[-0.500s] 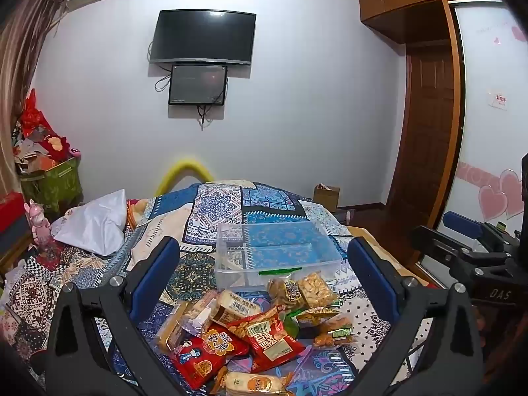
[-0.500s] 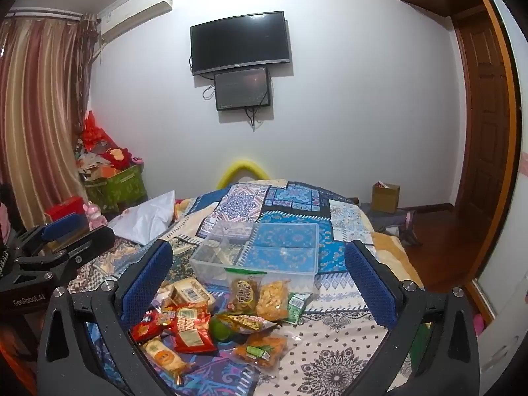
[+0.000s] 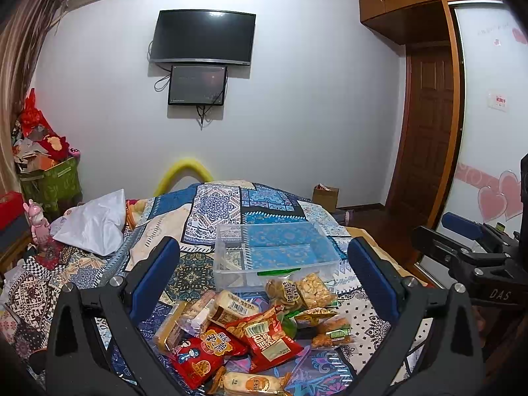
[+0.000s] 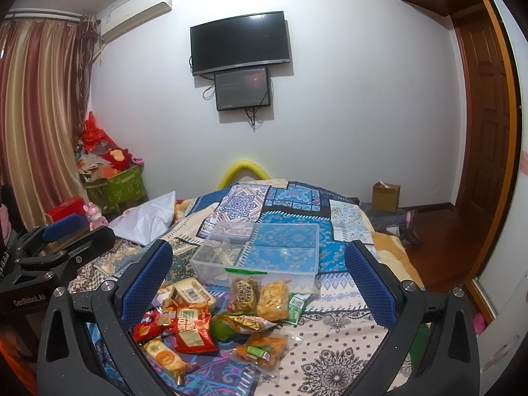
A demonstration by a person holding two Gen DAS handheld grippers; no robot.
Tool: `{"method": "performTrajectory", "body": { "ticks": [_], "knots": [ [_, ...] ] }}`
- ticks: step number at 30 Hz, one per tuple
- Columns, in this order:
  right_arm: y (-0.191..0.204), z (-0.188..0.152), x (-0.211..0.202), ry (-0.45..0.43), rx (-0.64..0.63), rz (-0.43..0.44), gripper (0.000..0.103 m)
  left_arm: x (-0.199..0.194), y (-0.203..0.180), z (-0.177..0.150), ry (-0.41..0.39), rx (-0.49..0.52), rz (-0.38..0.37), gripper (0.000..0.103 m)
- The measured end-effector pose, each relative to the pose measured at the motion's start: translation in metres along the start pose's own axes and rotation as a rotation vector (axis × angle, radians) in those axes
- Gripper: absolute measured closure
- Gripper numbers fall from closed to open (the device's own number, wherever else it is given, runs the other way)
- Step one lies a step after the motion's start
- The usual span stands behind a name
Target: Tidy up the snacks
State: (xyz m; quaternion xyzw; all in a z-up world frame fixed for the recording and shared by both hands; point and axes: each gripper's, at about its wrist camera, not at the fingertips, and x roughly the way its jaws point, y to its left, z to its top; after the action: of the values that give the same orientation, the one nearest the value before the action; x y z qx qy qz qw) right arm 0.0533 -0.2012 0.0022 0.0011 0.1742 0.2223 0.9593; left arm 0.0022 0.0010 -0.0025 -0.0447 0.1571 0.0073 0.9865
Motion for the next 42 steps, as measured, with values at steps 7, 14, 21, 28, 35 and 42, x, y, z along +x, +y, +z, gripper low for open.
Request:
{"method": "performTrajectory", "body": {
  "ticks": [7,14,21,28,35,42],
  "knots": [
    [0.0,0.0,-0.001,-0.002,0.001,0.0,0.0,-0.001,-0.002,0.001,0.006,0.004,0.002,0.0],
    [0.0,0.001,0.0,-0.003,0.001,0.0,0.0,0.0,-0.002,0.0,-0.002,0.001,0.001,0.0],
    [-0.001,0.001,0.001,0.001,0.008,0.005,0.0,-0.002,-0.001,0.0,-0.013,-0.002,-0.001,0.0],
    [-0.001,-0.002,0.006,0.017,0.011,0.006,0.0,0.004,0.004,-0.002,-0.002,0.005,0.004,0.0],
    [-0.002,-0.012,0.024,0.076,0.007,-0.001,0.0,0.022,0.019,-0.014,0.061,-0.01,-0.003,0.0],
    [-0.012,-0.028,0.053,0.166,0.0,-0.043,0.0,0.055,0.044,-0.037,0.162,-0.05,0.046,0.001]
  ]
}}
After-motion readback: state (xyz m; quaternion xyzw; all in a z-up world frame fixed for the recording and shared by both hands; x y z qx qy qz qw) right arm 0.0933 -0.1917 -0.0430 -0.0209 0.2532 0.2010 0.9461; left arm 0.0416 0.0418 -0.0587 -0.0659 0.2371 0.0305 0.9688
